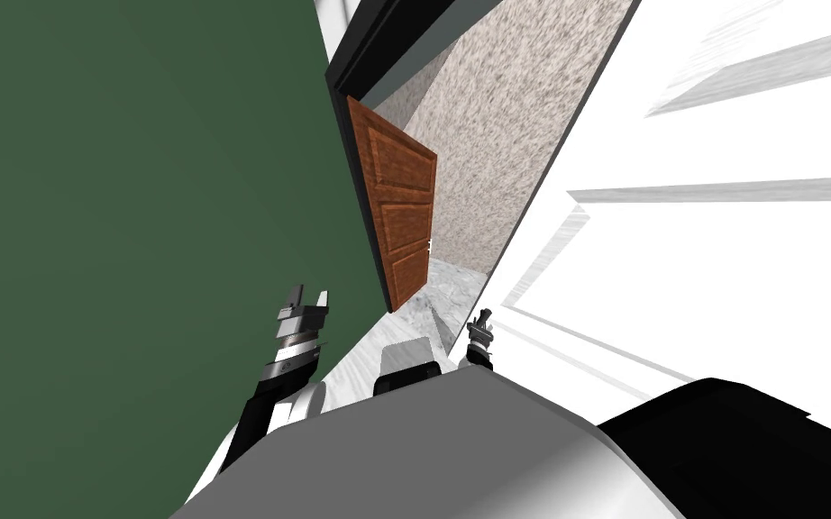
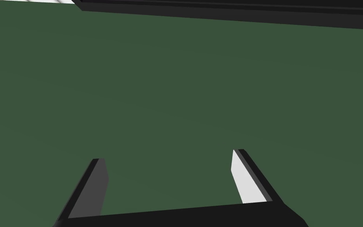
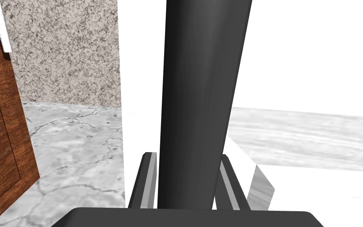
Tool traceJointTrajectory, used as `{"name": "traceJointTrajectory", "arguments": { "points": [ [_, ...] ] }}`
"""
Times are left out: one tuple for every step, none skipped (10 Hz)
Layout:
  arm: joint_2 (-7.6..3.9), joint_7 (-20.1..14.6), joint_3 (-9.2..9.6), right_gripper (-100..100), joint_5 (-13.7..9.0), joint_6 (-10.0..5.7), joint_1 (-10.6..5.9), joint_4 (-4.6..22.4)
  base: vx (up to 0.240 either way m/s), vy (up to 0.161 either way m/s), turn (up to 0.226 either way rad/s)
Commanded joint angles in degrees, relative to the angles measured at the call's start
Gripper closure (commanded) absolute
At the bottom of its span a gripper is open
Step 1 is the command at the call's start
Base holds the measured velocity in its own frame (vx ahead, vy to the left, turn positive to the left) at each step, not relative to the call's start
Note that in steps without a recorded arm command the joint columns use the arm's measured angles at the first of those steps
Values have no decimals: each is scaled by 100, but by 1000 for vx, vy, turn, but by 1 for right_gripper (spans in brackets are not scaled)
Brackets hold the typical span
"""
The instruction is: Push the door open
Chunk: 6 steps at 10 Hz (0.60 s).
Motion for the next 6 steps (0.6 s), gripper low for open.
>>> {"name": "traceJointTrajectory", "arguments": {
  "points": [
    [-60, 8, -63, 100, -48, -5, 7, 2, 122, -32, -22],
    [-74, 10, -80, 100, -61, -7, 9, 2, 171, -70, -43],
    [-107, 16, -125, 100, -95, -11, 15, 3, 167, -54, -43],
    [-140, 22, -175, 100, -132, -15, 20, 4, 171, -58, -50],
    [-173, 29, -230, 100, -175, -20, 27, 6, 208, -77, -43],
    [-189, 33, -261, 100, -198, -23, 30, 7, 214, -79, -48]
  ]
}}
